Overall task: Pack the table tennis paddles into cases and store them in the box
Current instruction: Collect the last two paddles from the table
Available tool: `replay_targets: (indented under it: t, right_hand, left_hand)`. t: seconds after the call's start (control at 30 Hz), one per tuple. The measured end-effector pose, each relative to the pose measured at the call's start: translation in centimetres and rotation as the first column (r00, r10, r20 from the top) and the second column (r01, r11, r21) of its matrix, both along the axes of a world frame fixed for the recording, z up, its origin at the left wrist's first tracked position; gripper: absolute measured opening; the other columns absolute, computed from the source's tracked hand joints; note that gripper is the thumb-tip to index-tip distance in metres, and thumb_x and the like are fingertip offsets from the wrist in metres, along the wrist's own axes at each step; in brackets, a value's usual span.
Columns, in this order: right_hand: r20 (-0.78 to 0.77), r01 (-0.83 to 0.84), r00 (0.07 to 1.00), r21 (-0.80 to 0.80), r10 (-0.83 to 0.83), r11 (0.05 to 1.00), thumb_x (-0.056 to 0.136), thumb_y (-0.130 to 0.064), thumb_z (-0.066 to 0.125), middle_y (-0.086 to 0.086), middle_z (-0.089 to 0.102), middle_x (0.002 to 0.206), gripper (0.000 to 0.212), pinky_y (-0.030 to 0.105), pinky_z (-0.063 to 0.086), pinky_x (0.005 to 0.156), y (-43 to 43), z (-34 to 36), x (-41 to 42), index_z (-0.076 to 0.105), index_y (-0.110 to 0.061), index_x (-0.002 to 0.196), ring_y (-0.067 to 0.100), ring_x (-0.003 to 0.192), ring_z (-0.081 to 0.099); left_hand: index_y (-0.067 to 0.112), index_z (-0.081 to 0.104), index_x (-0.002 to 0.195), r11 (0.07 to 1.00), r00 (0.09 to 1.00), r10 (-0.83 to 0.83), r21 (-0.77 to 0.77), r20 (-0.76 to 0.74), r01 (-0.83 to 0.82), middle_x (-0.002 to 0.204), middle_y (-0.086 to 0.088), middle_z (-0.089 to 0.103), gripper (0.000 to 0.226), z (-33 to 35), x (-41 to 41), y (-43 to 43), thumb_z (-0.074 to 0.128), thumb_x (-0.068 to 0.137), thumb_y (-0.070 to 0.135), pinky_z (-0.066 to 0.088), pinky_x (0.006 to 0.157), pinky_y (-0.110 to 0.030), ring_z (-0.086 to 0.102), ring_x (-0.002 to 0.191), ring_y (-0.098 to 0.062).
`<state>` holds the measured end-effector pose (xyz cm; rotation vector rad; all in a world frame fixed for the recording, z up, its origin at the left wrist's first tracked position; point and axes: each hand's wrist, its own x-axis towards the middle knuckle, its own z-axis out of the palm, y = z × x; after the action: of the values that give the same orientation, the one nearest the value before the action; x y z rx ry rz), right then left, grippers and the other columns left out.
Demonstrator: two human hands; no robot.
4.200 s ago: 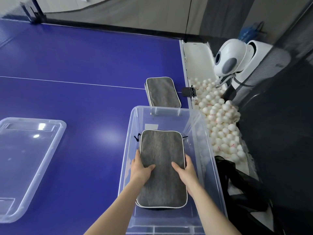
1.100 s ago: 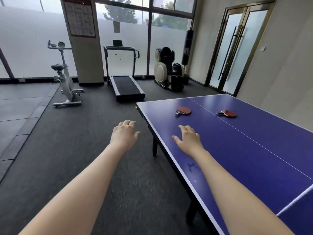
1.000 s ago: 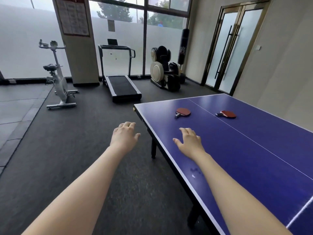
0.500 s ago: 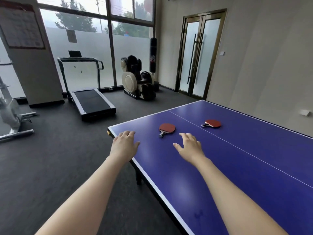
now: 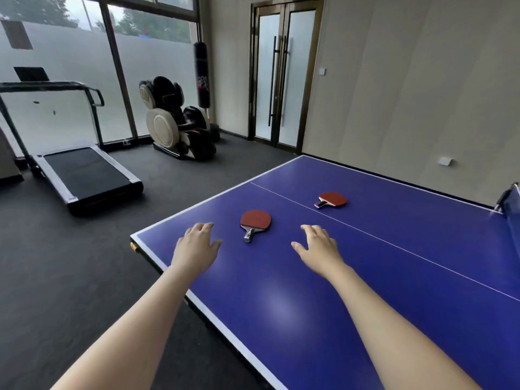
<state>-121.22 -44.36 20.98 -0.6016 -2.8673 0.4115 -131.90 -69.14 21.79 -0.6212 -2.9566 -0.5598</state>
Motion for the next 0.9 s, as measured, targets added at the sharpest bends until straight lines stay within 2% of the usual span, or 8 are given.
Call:
replay_targets:
  t: [0.23,0.43,0.9]
  right_hand:
    - [0.028,0.165,0.986,-0.014,-0.164,0.986,0.096,-0.042,0.045,0.006,0.035,0.149,0.059,0.04,0.034,0.104,0.6,-1.1,-6.9,0.029,-0.014,0.146,0.023,0.137,0.032]
    - [0.054,0.253,0.967,-0.044,-0.251,0.967,0.096,-0.042,0.046,0.004,0.035,0.148,0.058,0.038,0.036,0.103,2.1,-3.0,-9.2,0.031,-0.015,0.145,0.022,0.136,0.034]
    - [0.074,0.344,0.939,-0.14,-0.337,0.928,0.096,-0.04,0.047,0.005,0.038,0.147,0.056,0.038,0.038,0.101,12.0,-7.6,-16.2,0.032,-0.015,0.144,0.022,0.134,0.035]
  left_hand:
    - [0.013,0.033,0.146,0.99,0.99,-0.136,0.028,0.034,0.135,0.149,-0.007,0.038,0.056,-0.8,-10.9,1.8,0.048,0.098,0.034,0.034,0.105,-0.043,0.036,0.135,-0.028]
    - [0.011,0.033,0.146,0.976,0.969,-0.216,0.039,0.117,0.213,0.149,-0.008,0.038,0.055,-3.4,-16.2,4.5,0.048,0.098,0.034,0.038,0.104,-0.041,0.038,0.134,-0.027]
    - [0.011,0.036,0.145,0.979,0.939,-0.204,0.039,0.278,0.201,0.148,-0.008,0.039,0.054,-9.7,-24.6,14.2,0.049,0.097,0.032,0.037,0.106,-0.041,0.039,0.134,-0.026]
